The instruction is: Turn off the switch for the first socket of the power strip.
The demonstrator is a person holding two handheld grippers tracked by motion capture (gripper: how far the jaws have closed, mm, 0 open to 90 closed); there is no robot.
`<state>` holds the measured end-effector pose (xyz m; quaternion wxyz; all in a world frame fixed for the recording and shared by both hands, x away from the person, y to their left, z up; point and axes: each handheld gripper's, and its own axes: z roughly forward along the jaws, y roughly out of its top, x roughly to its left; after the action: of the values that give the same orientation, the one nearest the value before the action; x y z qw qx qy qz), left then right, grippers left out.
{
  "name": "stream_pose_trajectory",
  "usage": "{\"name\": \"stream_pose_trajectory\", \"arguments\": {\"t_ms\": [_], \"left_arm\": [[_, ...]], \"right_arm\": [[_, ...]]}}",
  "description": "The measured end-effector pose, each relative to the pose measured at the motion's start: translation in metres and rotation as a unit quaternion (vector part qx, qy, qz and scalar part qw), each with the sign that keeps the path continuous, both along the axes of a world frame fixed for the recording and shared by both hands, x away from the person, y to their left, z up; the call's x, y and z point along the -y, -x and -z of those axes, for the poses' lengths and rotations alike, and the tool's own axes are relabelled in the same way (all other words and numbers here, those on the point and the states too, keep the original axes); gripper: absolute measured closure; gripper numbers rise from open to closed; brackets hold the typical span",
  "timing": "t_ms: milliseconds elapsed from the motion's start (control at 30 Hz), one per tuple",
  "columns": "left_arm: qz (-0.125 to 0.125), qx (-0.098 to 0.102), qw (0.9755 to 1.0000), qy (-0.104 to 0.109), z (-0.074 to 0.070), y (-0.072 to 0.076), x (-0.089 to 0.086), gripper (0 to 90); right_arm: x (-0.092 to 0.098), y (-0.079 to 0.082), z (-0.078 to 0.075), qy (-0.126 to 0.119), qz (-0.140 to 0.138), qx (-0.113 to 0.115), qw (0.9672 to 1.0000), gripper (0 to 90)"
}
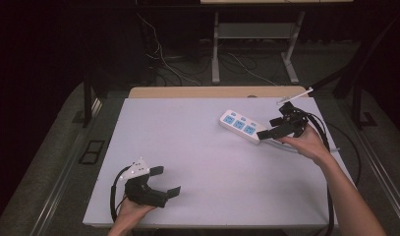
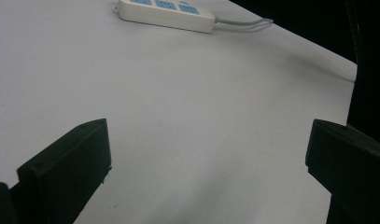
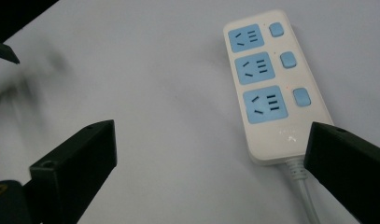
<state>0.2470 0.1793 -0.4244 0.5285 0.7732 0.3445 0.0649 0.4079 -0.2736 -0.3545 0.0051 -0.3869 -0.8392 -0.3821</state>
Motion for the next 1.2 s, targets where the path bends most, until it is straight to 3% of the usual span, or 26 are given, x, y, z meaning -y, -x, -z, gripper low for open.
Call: {"name": "stream_pose_trajectory", "arguments": {"t_ms": [1067, 1133, 1167, 1200], "left_arm": [[-0.001, 0.001, 1.0, -0.001, -0.002, -0.001, -0.002, 0.0], [-0.001, 0.002, 1.0, -0.003, -0.002, -0.001, -0.002, 0.0], [-0.001, 0.002, 1.0, -0.004, -0.001, -0.001, -0.002, 0.0], [-0.002, 0.002, 1.0, -0.005, -0.001, -0.001, -0.002, 0.0]], "right_arm": [[-0.014, -0.056, -0.005, 0.016, 0.027, 0.004, 0.9995, 2.3], [-0.014, -0.056, -0.005, 0.019, 0.03, 0.002, 0.9994, 3.2], [-0.013, -0.058, -0.004, 0.018, 0.028, 0.009, 0.9994, 12.2], [-0.012, -0.059, -0.004, 0.018, 0.03, 0.013, 0.9993, 14.1]]}}
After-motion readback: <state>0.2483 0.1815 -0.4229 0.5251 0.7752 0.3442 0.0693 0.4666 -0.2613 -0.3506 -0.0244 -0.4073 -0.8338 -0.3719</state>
